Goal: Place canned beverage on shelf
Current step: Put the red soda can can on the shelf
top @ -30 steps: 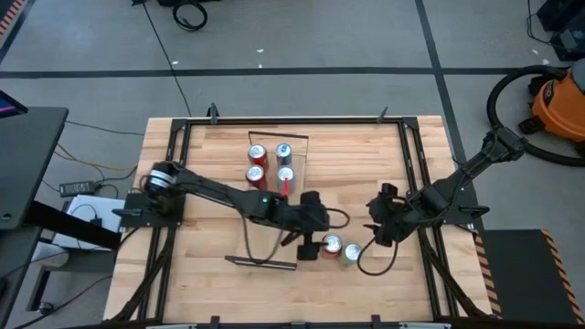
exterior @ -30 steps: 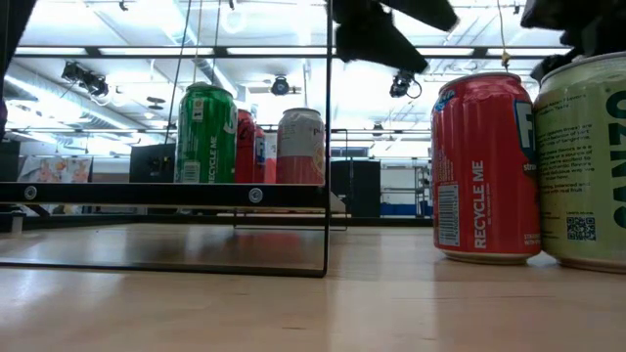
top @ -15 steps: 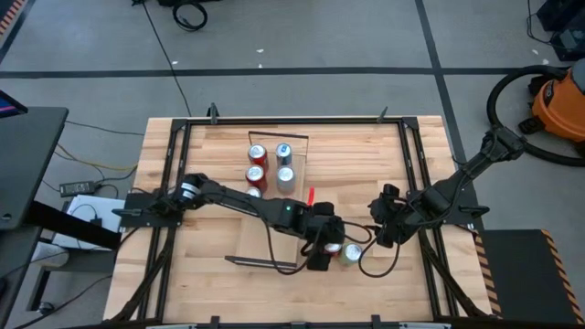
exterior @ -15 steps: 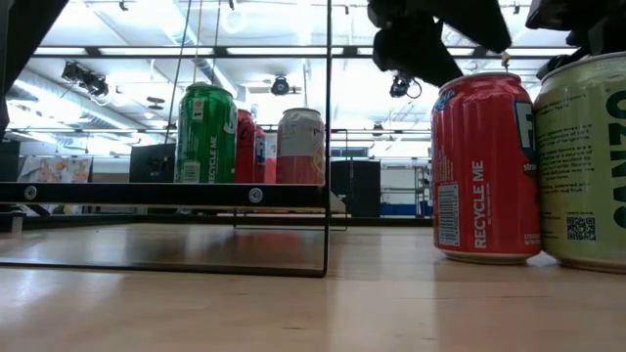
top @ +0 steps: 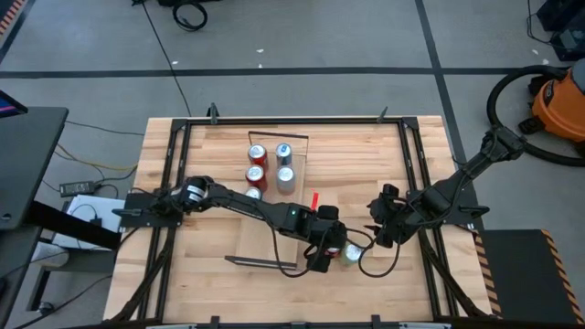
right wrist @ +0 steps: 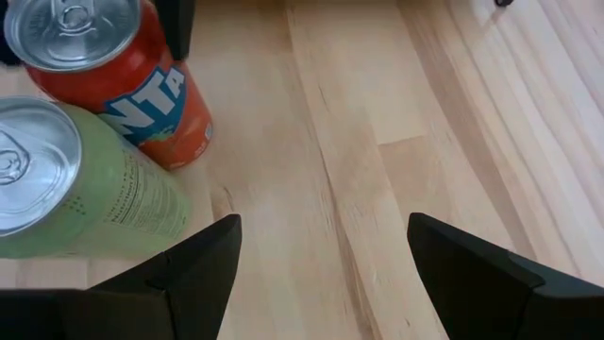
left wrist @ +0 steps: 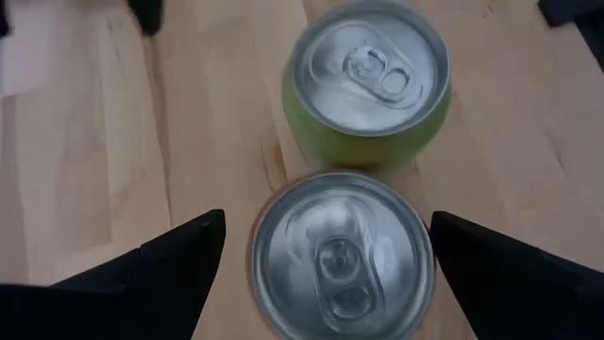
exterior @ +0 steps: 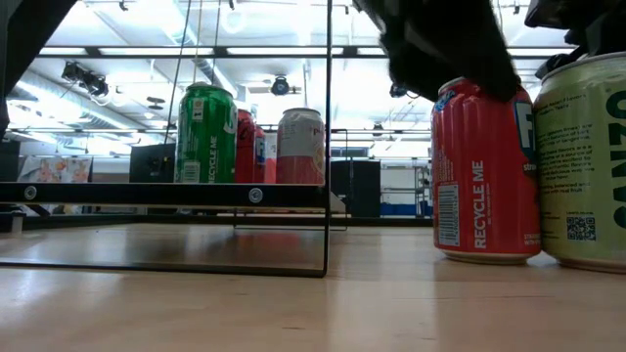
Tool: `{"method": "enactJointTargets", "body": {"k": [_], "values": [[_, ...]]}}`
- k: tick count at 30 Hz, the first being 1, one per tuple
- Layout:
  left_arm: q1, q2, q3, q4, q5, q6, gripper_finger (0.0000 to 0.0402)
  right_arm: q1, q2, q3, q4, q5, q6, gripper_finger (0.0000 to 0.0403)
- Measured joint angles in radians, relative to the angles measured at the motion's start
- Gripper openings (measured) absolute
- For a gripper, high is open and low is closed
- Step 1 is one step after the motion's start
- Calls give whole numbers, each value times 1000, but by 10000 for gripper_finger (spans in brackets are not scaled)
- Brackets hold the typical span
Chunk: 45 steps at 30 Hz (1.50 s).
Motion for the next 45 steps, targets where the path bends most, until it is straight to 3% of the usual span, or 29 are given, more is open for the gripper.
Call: {"method": "enactJointTargets", "body": {"k": [8,17,23,37,45], "values": [[0,27,-1,-3,10,54,374,0,1,0,15,0,-17,313],[8,31,-1,31,17,73,302,0,1,-1,23,-8,-19,313],[25,22,2,4,15,73,301,0,1,-1,25,-8,-19,313],[4,-111,53,-263,-187,49,303,1,0,-1,37,-4,-27,313],[12,-179,51,-385,-250,-4,304,11,1,-1,54,3,-27,313]]}}
